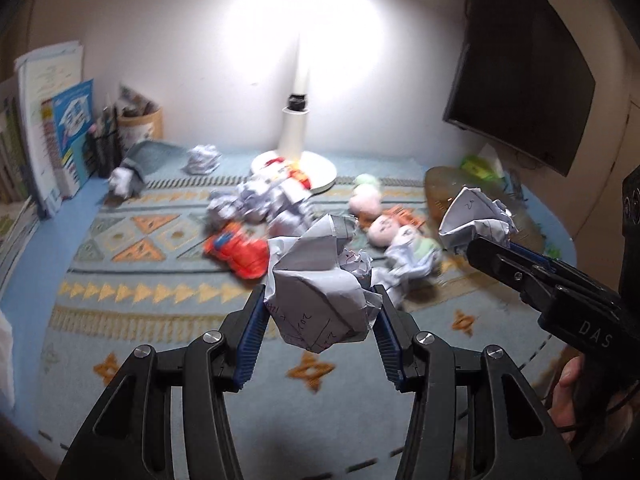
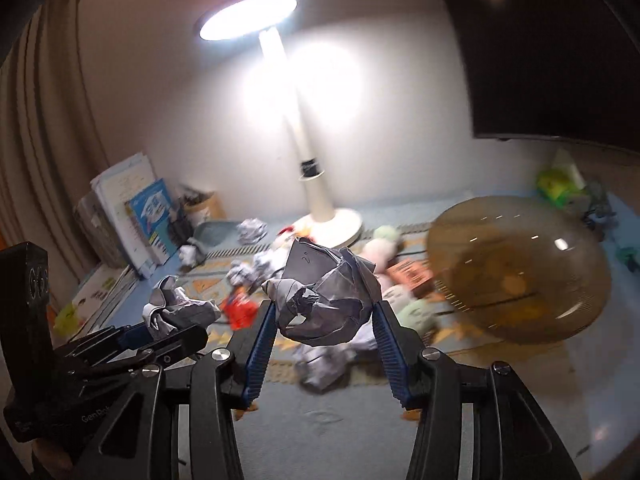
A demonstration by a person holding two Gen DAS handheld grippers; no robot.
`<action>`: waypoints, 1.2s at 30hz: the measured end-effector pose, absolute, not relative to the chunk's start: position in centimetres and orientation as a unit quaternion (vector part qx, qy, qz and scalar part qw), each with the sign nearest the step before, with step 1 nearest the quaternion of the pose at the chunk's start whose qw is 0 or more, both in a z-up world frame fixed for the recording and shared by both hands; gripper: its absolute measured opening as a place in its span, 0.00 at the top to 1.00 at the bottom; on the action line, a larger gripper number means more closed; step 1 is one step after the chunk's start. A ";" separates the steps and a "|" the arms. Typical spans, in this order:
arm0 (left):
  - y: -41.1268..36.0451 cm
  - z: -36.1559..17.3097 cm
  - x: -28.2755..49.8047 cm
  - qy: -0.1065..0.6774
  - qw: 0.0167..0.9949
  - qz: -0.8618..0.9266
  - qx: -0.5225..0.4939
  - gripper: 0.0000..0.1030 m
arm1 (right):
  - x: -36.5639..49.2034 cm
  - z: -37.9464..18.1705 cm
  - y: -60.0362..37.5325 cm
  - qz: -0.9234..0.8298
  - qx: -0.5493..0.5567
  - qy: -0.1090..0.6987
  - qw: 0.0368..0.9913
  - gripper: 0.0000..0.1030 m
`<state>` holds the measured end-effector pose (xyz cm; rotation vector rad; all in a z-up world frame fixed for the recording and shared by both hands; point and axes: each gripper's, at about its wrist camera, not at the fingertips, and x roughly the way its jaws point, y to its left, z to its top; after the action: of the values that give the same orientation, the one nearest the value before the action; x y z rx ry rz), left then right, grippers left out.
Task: Organize objects
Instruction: 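Carry the held paper balls with both tools over the amber glass bowl, then open both tools to drop the paper balls into the bowl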
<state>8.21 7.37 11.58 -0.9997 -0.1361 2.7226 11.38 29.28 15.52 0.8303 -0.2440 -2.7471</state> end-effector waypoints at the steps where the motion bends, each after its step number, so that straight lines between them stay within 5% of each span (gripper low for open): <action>1: 9.0 12.4 7.4 -0.047 0.131 0.931 -0.337 0.54 | 11.1 16.2 31.2 -0.949 0.280 -0.093 0.115 0.53; 16: 27.2 11.4 -2.9 -0.056 0.245 0.904 -0.347 0.53 | 4.3 14.3 45.3 -0.938 0.318 -0.135 -0.018 0.52; 21: 29.4 10.0 -3.8 -0.041 0.248 0.902 -0.352 0.51 | 3.8 13.2 46.7 -0.933 0.325 -0.148 -0.039 0.29; 25: 29.5 9.3 -4.2 -0.053 0.257 0.894 -0.364 0.30 | 4.3 13.7 46.7 -0.935 0.325 -0.129 -0.052 0.29; 36: 22.4 12.1 0.3 -0.059 0.244 0.912 -0.324 0.30 | 7.6 16.3 40.4 -0.944 0.300 -0.126 0.049 0.28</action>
<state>0.32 22.45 12.06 -0.8839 -0.1608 2.4908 7.60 40.42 16.26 0.9151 -0.3829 -2.8772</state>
